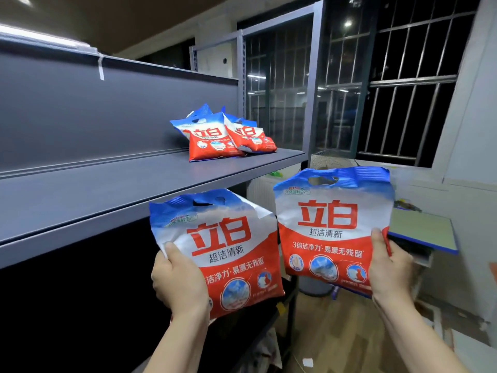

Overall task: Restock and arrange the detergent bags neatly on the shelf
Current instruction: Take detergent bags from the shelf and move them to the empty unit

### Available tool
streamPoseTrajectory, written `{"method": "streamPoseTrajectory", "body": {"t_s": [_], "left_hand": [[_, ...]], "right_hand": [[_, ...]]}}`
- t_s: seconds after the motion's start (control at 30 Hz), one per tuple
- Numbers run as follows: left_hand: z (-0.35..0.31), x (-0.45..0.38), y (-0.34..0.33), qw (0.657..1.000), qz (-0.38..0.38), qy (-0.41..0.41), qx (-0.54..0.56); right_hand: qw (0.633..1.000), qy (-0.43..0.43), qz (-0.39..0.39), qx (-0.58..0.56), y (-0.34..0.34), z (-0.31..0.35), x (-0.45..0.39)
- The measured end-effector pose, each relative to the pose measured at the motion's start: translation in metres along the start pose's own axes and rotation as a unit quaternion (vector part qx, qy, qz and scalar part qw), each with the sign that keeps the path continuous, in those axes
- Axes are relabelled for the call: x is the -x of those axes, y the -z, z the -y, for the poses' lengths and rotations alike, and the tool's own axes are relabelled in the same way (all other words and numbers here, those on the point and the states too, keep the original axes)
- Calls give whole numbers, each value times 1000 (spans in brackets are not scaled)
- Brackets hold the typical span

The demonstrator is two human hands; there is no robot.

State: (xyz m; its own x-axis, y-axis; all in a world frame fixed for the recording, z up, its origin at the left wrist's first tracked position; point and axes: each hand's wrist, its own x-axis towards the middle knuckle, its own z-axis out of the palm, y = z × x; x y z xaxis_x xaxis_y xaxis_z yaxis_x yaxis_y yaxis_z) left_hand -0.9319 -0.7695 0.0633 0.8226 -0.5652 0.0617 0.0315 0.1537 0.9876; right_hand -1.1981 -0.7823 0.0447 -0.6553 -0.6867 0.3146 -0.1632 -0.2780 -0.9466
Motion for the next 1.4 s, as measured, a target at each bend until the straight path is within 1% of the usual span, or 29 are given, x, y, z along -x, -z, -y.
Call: {"method": "streamPoseTrajectory", "body": {"t_s": [0.1,0.2,0.33,0.47,0.63,0.83,0.97,1.0,1.07,1.1,1.13,1.2,1.3,1.4], "left_hand": [[-11,5,-49,999,-22,-24,10],[-27,5,-89,997,-42,-64,-2],[-59,-12,-137,991,-74,-105,-25],[-99,-46,-184,988,-98,-117,-26],[-141,-107,-243,982,-130,-137,-13],[-175,-186,-309,974,-175,-139,-42],[-180,-233,-348,968,-209,-138,-21],[-176,-244,-358,968,-207,-143,-17],[-156,-269,-377,969,-174,-165,-54],[-142,-283,-385,967,-158,-169,-104],[-129,-298,-390,959,-153,-166,-169],[-111,-315,-389,926,-151,-161,-306],[-100,-323,-379,851,-119,-193,-473],[-98,-324,-371,778,-79,-254,-569]], "right_hand": [[1000,6,17,-1,-3,-8,-52],[999,5,31,-11,-9,-15,-94],[998,19,37,-56,-23,-8,-141],[995,50,29,-79,-47,2,-186],[990,80,18,-111,-93,9,-241],[981,65,66,-168,-163,18,-303],[976,72,75,-192,-200,26,-336],[974,68,78,-200,-210,26,-343],[971,60,89,-216,-228,27,-357],[969,59,97,-222,-236,28,-362],[966,59,108,-226,-246,29,-368],[963,61,122,-231,-263,31,-375],[952,62,159,-253,-297,38,-387],[945,34,184,-270,-342,50,-401]]}}
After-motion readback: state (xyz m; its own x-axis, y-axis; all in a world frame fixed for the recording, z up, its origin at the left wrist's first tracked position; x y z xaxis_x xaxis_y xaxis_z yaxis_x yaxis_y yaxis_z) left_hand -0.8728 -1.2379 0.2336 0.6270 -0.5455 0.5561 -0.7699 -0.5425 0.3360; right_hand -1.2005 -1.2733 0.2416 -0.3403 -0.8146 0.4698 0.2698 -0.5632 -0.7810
